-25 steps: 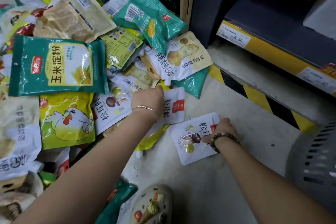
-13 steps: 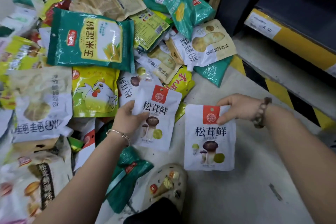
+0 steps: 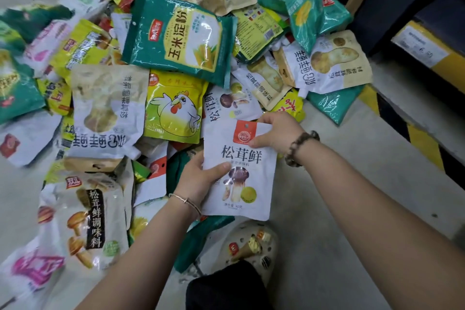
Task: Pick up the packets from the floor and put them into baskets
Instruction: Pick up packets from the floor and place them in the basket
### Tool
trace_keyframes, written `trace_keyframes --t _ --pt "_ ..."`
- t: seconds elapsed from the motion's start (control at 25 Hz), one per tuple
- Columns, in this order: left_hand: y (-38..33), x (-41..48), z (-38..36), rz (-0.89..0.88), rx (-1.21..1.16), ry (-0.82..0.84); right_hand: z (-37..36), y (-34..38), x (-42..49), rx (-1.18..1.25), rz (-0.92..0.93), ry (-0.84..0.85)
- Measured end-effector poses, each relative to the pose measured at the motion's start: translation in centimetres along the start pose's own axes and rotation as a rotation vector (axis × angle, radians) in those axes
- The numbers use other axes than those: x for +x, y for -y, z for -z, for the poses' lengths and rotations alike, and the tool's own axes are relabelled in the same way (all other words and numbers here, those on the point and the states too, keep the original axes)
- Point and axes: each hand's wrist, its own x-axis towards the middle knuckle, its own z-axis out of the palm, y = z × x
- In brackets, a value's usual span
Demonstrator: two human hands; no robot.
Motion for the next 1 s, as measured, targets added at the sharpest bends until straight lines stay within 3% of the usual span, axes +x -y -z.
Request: trace_keyframes --t 0.16,0.24,0.36,0.48,0.56,0.72,1.0 --pt "0.7 0.0 1.0 -0.025 -0.084 -0.144 -1.0 0.5 2.6 0.073 -0.024 -0.341" --pt "1.2 -0.1 1.8 -0.035 -0.136 -0.212 -1.1 0.9 4.4 -0.122 -0.037 -0.413" --pt "1.8 -0.3 2.7 -0.045 -0.197 -0.296 -2.6 1.0 7.0 -0.759 0.187 -0.205" --pt "2.0 -0.3 2.8 -0.058 -0.215 -0.319 -4.0 1.0 8.6 -1.081 0.332 0.029" --pt "2.0 -0.3 2.8 -0.056 -0.248 -0.361 -4.1 0.7 9.0 -1.132 0.356 0.052" --pt "1.9 -0.3 2.6 -0.058 -0.318 -0.405 -4.7 0.2 8.4 -1.166 0.408 -0.090" --pt "1.4 -0.3 2.9 -0.089 -0.390 -0.445 -4.0 -1.2 6.6 -0.983 0.494 -0.240"
